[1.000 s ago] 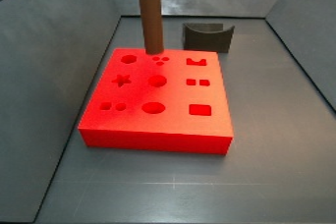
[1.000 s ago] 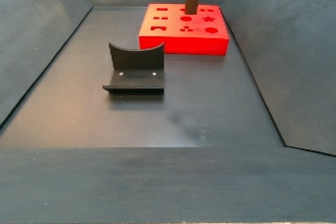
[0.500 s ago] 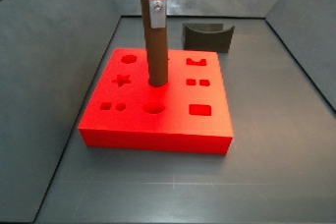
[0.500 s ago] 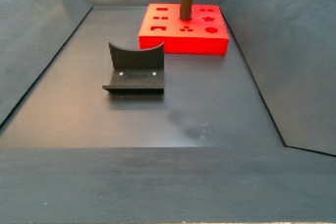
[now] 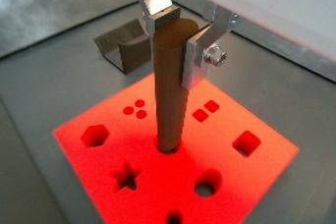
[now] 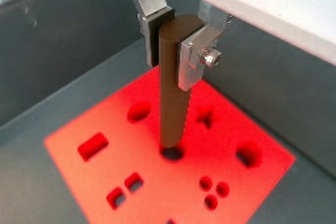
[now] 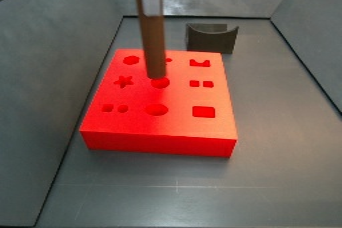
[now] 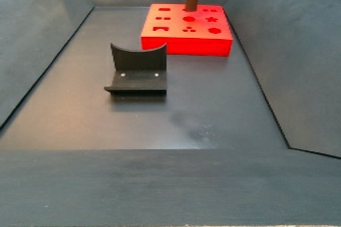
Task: Pick up the oval object. Move up. Move to above the board. Insert the oval object.
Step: Pick up the oval object.
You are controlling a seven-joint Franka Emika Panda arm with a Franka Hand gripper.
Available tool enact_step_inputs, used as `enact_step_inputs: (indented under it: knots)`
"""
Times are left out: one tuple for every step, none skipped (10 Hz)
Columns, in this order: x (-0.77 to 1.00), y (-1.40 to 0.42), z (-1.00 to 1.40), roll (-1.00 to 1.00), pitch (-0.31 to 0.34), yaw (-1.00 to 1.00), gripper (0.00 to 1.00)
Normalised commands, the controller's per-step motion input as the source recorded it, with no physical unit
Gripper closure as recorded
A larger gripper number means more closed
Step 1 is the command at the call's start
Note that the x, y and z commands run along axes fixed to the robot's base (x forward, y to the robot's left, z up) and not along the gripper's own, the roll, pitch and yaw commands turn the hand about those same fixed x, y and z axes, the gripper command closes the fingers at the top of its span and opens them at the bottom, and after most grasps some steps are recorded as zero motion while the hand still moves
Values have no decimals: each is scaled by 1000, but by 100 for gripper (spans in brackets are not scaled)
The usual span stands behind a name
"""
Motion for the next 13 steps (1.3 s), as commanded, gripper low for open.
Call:
enact_step_inputs:
  knots:
    - [17, -494, 0, 0, 0, -743, 100]
    - [86, -580, -83, 0, 0, -623, 100]
    - [251, -329, -409, 0, -7, -94, 100]
    - [240, -209, -666, -81, -34, 260, 100]
    - [157, -389, -483, -81, -44, 214, 100]
    - [0, -240, -283, -50, -44, 209, 100]
    - [0, -54, -74, -29, -47, 149, 100]
    - [0, -200, -83, 0, 0, 166, 100]
    - [-40, -209, -60, 47, 0, 143, 100]
    - [-51, -214, -100, 56, 0, 120, 100]
    - [-51, -186, -166, 49, 0, 137, 100]
    - [0, 0, -180, 34, 0, 129, 100]
    - [0, 0, -189, 41, 7, 63, 100]
